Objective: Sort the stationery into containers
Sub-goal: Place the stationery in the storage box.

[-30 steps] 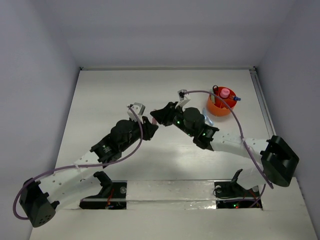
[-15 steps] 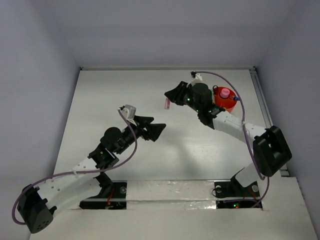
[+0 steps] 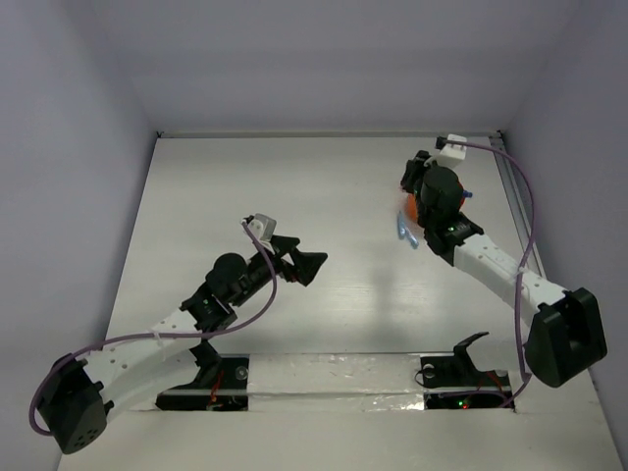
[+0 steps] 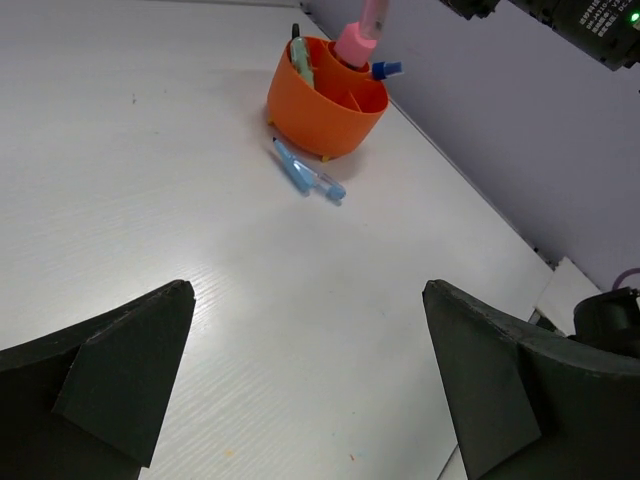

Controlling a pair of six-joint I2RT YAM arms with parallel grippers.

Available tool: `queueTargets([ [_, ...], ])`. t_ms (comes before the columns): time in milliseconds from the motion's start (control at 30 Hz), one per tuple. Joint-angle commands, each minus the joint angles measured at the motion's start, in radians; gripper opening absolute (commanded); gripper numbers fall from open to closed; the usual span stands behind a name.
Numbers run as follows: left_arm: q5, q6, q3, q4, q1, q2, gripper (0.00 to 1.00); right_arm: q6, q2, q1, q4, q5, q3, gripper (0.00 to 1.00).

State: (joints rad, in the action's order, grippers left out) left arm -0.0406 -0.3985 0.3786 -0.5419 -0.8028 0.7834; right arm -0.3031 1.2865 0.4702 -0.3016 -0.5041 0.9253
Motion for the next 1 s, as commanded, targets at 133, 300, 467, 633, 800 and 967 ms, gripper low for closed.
queueTargets([
  [133, 0.031, 0.047, -0.041, -0.066, -0.001, -0.033, 0.99, 0.396, 0.074, -0.053, -0.186, -0.24, -0.037, 0.0],
  [300, 0.031, 0.044, -0.049, -0.059, -0.001, -0.055, 0.99, 0.528, 0.152, -0.071, -0.272, -0.229, -0.025, 0.0],
  [467, 0.028, 0.04, -0.05, -0.063, -0.001, -0.047, 0.99, 0.605, 0.212, -0.071, -0.381, -0.206, -0.055, 0.0],
  [633, 0.025, 0.039, -0.047, -0.062, -0.001, -0.041, 0.99, 0.598, 0.269, -0.071, -0.427, -0.185, -0.069, 0.0],
  [800, 0.028, 0.039, -0.052, -0.066, -0.001, -0.042, 0.99, 0.608, 0.326, -0.071, -0.472, -0.182, -0.06, 0.0],
  [967, 0.031, 0.041, -0.055, -0.069, -0.001, -0.049, 0.99, 0.618, 0.369, -0.082, -0.531, -0.215, -0.069, 0.03],
])
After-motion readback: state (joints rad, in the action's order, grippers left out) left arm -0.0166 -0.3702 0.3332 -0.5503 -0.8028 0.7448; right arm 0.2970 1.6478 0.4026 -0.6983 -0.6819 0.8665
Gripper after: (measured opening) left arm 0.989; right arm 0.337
